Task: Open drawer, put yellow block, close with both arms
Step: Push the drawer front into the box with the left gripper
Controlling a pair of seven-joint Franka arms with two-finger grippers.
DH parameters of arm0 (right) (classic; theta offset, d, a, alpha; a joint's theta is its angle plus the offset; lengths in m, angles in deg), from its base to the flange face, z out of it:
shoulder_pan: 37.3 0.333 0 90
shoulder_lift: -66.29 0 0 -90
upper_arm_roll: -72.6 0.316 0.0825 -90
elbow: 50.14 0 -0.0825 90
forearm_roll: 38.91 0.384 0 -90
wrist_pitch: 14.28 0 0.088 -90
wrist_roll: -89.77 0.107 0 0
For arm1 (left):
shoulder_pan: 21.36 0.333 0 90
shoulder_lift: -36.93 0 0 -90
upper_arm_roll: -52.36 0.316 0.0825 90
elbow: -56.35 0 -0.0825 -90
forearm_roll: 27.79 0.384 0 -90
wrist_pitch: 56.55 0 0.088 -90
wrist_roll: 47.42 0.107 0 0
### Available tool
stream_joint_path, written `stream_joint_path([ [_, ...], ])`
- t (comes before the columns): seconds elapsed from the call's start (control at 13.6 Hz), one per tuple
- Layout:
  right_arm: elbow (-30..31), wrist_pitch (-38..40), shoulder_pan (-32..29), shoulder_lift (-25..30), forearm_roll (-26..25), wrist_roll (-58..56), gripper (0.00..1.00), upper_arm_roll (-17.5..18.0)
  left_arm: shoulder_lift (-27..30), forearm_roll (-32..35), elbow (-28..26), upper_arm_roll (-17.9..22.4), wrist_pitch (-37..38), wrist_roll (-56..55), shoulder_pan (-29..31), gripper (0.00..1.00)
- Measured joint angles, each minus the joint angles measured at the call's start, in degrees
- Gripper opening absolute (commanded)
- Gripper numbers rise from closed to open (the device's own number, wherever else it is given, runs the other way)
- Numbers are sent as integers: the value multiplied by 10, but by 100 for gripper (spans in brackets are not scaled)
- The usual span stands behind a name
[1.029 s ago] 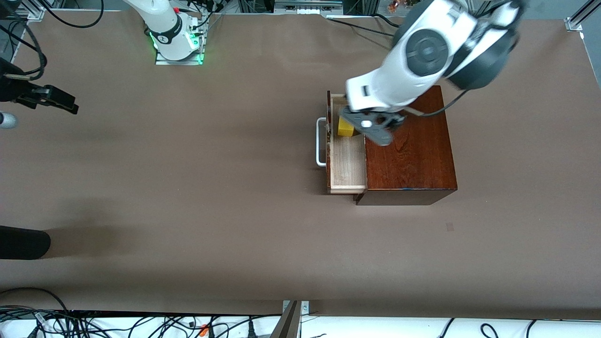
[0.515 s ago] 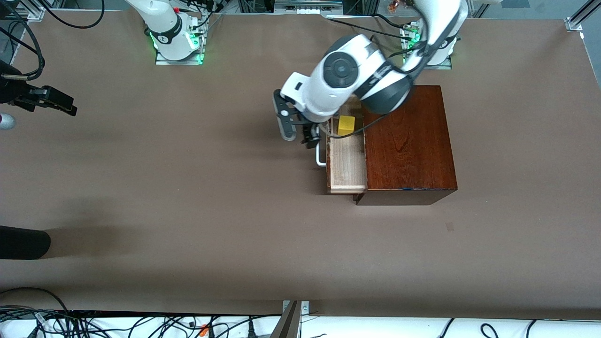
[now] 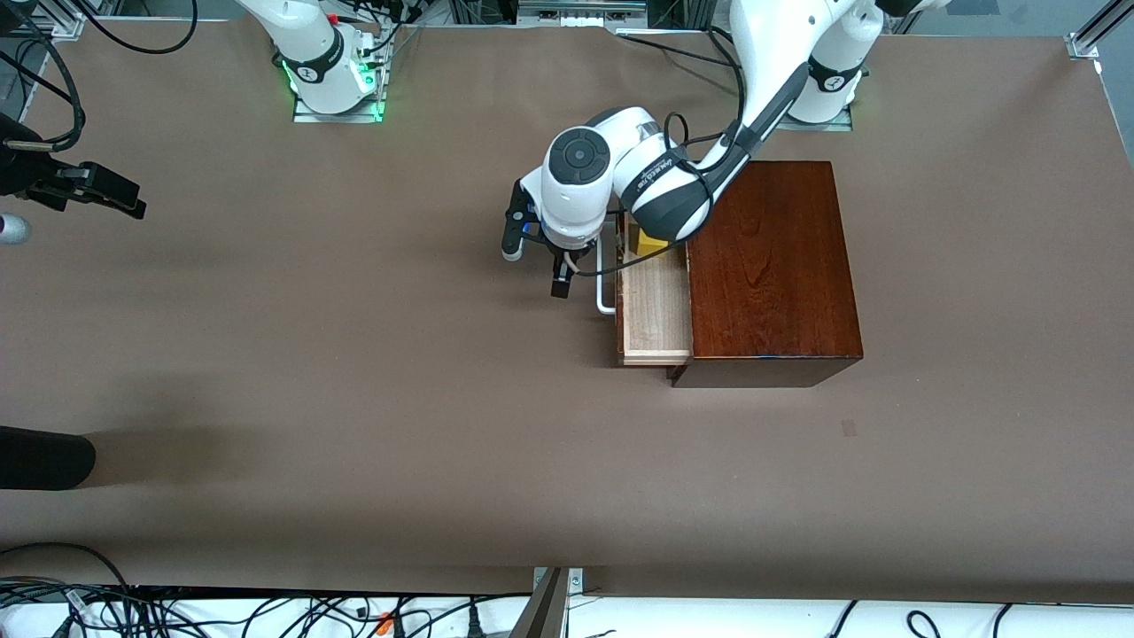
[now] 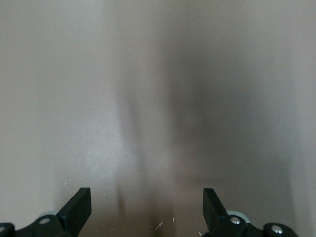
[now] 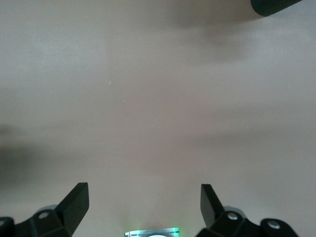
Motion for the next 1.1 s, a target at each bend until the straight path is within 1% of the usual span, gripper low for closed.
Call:
stream_joint_path([
  [0.22, 0, 0, 0, 0, 0, 0, 100, 0, 0, 4, 1, 6, 53, 3, 4, 100],
  [0.37, 0, 0, 0, 0, 0, 0, 100, 0, -1, 7, 6, 5, 70, 2, 4, 100],
  [0.44, 0, 0, 0, 0, 0, 0, 100, 0, -1, 12, 9, 5, 77, 1, 4, 100],
  [0.66, 0, 0, 0, 0, 0, 0, 100, 0, -1, 40, 14, 8, 131, 1, 14, 100],
  [1.1, -3, 0, 0, 0, 0, 0, 100, 0, 0, 48, 15, 8, 159, 1, 50, 100],
])
